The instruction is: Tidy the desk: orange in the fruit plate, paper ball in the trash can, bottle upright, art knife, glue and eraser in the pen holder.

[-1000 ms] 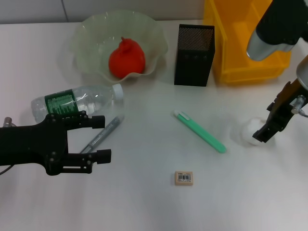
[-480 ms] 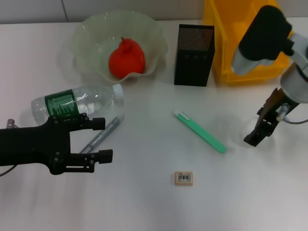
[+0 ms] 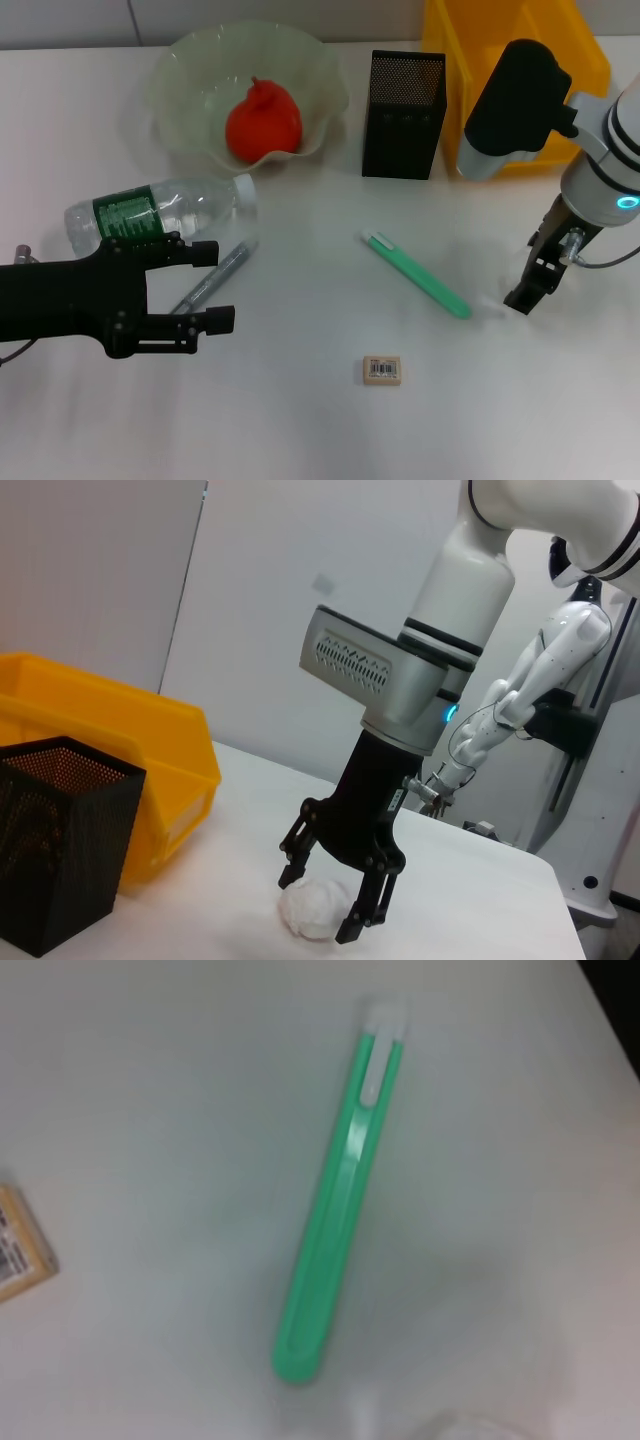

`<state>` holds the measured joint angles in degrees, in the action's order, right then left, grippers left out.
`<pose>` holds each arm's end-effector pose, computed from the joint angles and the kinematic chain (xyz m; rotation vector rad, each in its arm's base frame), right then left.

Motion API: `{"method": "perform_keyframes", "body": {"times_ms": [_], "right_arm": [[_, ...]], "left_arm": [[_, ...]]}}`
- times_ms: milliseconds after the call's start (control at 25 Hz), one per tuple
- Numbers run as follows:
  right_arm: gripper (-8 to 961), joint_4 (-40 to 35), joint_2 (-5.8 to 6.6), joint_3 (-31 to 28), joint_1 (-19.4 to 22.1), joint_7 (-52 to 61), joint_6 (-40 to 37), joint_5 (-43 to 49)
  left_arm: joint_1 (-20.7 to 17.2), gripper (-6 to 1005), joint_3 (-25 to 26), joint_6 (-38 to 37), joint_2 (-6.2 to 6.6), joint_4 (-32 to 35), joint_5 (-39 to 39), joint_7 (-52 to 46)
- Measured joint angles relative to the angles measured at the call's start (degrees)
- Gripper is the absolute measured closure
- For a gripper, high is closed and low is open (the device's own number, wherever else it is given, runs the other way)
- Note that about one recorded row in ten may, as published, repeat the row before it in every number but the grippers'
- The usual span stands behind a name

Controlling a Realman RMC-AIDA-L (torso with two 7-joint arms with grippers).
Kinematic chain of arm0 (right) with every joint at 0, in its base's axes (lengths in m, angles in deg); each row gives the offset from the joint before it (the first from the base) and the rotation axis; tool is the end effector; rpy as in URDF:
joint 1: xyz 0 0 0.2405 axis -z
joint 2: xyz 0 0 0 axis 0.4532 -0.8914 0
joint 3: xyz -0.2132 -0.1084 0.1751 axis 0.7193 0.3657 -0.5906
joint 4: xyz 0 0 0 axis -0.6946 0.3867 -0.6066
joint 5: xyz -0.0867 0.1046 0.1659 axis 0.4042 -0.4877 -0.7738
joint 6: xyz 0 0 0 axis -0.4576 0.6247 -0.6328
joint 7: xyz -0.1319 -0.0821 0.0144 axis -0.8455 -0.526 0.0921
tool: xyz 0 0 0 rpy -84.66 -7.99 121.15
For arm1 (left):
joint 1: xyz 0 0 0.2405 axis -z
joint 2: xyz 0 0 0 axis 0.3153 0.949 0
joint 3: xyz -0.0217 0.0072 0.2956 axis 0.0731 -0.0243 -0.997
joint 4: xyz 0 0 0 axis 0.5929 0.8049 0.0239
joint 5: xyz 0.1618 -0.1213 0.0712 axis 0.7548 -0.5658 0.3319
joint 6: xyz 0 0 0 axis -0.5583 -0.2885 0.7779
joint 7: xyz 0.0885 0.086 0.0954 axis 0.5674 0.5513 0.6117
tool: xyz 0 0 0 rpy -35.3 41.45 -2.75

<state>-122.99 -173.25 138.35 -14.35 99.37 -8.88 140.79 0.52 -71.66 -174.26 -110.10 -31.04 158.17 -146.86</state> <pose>0.2222 0.3860 -0.0574 -2.6010 0.6077 -0.9757 -0.3057 0.2858 0.0015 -2.8855 -0.5579 -0.8428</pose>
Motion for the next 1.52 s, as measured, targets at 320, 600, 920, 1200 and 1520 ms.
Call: {"method": "perform_keyframes", "body": {"times_ms": [320,600,920,1200,1520], "right_arm": [[135,2.18,0.0,0.39,-0.62,0.44,1.25,1.0],[141,1.76,0.08,0.09,-0.47,0.38,1.25,1.17],[405,-3.57,0.27,-2.07,1.01,0.25,-0.66,1.27],[464,-21.35,0.2,-6.94,4.95,0.36,-8.18,4.24],[456,-30.64,0.16,-12.61,7.49,-2.03,-2.5,7.02]], "left_arm": [[0.09,192,0.02,0.19,-0.01,0.0,-0.09,-0.04],[0.09,196,0.0,0.66,0.0,-0.03,-0.05,-0.06],[0.08,199,0.0,0.86,0.04,-0.57,-0.01,0.14],[0.09,202,0.0,0.85,-0.02,-0.7,0.0,0.67],[0.06,206,0.0,0.87,-0.35,-1.54,-0.03,2.25]]}}
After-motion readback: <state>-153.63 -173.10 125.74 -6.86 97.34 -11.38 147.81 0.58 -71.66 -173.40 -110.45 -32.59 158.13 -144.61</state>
